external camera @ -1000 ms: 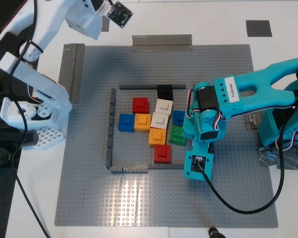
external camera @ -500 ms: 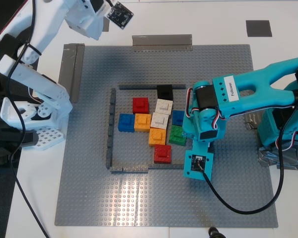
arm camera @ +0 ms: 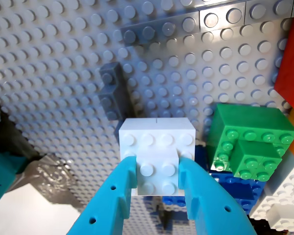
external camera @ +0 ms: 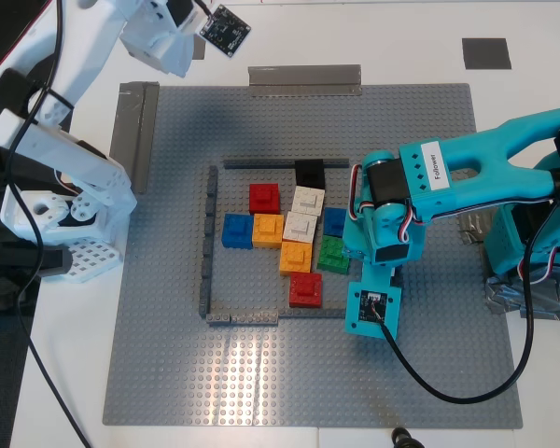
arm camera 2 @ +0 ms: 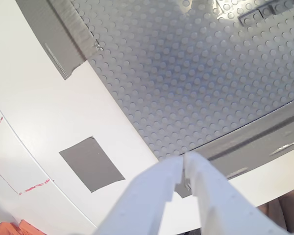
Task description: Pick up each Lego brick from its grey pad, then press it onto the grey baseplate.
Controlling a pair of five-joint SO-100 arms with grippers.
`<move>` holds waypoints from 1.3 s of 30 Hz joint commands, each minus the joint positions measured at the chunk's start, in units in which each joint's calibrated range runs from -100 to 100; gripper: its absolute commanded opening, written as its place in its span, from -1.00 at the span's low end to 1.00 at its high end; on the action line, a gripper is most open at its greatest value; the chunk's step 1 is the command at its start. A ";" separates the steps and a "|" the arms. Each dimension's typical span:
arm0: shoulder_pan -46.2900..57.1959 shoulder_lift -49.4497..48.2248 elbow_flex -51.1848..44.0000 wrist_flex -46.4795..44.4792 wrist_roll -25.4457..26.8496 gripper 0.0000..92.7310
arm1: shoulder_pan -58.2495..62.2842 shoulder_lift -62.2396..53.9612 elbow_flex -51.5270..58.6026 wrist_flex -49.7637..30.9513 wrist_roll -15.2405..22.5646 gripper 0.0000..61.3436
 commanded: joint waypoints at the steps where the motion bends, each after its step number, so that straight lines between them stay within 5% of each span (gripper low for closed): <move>1: -0.38 -0.12 -2.47 -0.25 -0.12 -1.00 | 0.82 -4.50 0.47 0.18 0.29 -0.99; 39: 1.65 4.60 -1.66 -2.77 -0.02 -1.00 | -0.78 -11.80 9.13 0.35 -0.05 -0.99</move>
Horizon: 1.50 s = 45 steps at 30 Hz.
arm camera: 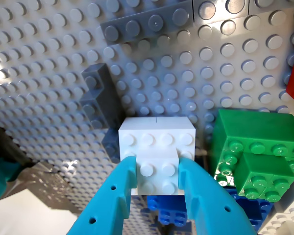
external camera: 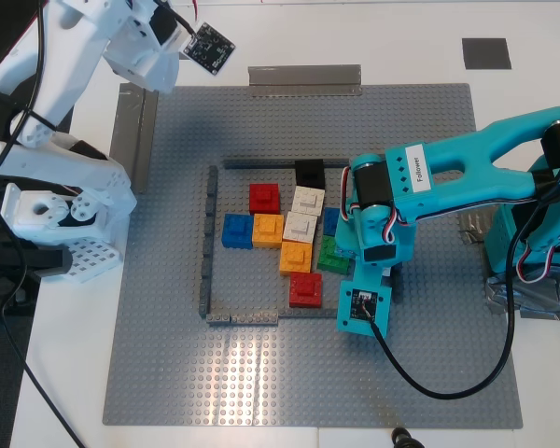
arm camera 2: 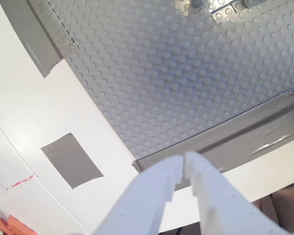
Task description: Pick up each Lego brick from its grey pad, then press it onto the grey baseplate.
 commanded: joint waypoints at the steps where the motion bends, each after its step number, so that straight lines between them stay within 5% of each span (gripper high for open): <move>1: 0.10 -0.14 -1.74 -0.07 -0.07 -1.00 | -0.42 -2.47 -0.92 -0.78 -0.10 -0.99; 45: -0.26 -3.91 -9.51 7.41 -0.07 -0.81 | 2.85 -1.27 -1.56 -0.38 2.25 -0.99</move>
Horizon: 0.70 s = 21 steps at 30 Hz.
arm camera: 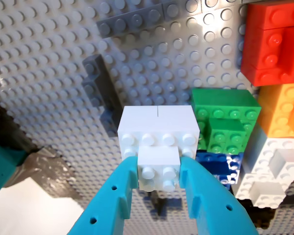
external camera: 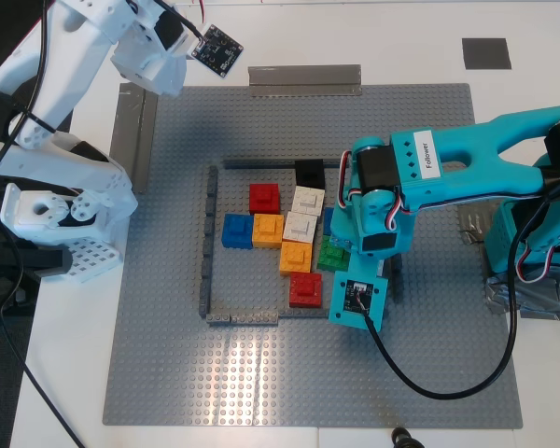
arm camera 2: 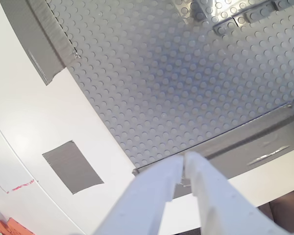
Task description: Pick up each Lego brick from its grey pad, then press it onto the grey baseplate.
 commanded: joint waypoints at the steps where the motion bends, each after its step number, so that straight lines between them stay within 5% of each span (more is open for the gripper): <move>1: -0.34 -2.39 1.07 -0.05 0.14 -0.81 | -0.33 -1.19 -1.56 0.19 -0.05 -0.99; 21: -0.41 -2.31 6.58 -4.85 0.14 -0.81 | -0.55 -1.10 -1.56 -0.38 -0.39 -0.99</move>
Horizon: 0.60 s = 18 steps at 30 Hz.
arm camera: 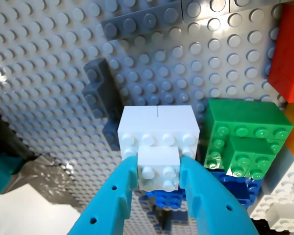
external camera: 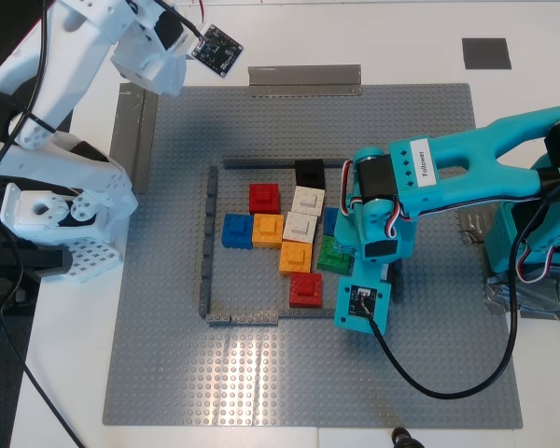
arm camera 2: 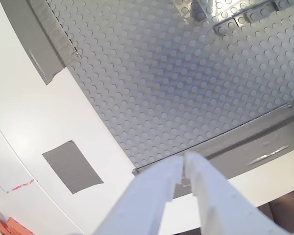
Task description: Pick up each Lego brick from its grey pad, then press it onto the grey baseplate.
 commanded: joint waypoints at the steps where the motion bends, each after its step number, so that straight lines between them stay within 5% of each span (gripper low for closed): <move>1: -0.26 -2.31 -0.16 -0.41 -0.12 -0.81 | -0.55 -1.10 -1.56 -0.38 -0.39 -0.99; 12: 0.24 -2.31 1.19 -0.49 0.17 -0.79 | -0.41 -1.01 -1.74 -0.22 -0.34 -0.99; 18: 0.39 -2.39 1.19 -0.49 -0.12 -0.56 | -0.99 -1.01 -2.01 -0.30 -0.78 -0.99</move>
